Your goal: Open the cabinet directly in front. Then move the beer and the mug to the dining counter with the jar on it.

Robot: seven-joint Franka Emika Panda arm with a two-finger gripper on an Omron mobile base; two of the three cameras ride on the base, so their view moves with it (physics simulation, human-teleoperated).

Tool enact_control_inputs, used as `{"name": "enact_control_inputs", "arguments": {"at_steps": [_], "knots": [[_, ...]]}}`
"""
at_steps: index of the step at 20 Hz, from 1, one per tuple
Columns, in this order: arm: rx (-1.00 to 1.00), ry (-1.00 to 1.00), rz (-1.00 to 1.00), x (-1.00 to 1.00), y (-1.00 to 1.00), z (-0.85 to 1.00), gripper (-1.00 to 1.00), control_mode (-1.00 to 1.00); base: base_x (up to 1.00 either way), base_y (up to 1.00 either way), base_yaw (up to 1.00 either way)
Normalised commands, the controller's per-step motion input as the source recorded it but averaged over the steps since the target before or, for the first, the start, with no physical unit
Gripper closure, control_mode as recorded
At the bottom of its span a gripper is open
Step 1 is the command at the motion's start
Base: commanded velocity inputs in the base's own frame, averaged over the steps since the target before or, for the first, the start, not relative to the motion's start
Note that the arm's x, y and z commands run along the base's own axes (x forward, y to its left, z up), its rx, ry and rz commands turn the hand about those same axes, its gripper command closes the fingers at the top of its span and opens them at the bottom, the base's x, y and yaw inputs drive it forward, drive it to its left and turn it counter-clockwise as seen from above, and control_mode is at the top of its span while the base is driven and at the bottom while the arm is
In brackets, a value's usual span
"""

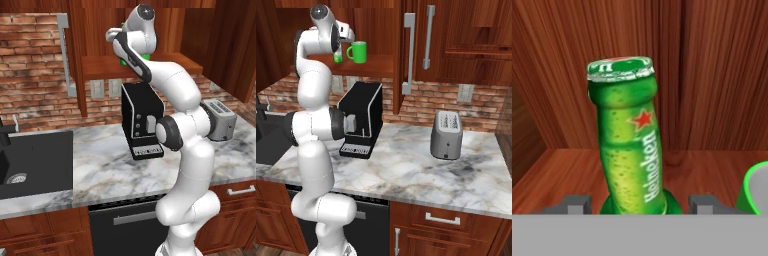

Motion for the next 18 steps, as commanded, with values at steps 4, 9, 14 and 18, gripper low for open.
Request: {"name": "enact_control_inputs", "arguments": {"at_steps": [4, 9, 14, 18], "knots": [[0.0, 0.0, 0.0, 0.0, 0.0, 0.0, 1.0, -1.0, 0.0, 0.0, 0.0], [0.0, 0.0, 0.0, 0.0, 0.0, 0.0, 1.0, -1.0, 0.0, 0.0, 0.0], [0.0, 0.0, 0.0, 0.0, 0.0, 0.0, 1.0, -1.0, 0.0, 0.0, 0.0], [0.0, -0.01, 0.0, -0.02, 0.0, 0.0, 1.0, -1.0, 0.0, 0.0, 0.0]]}}
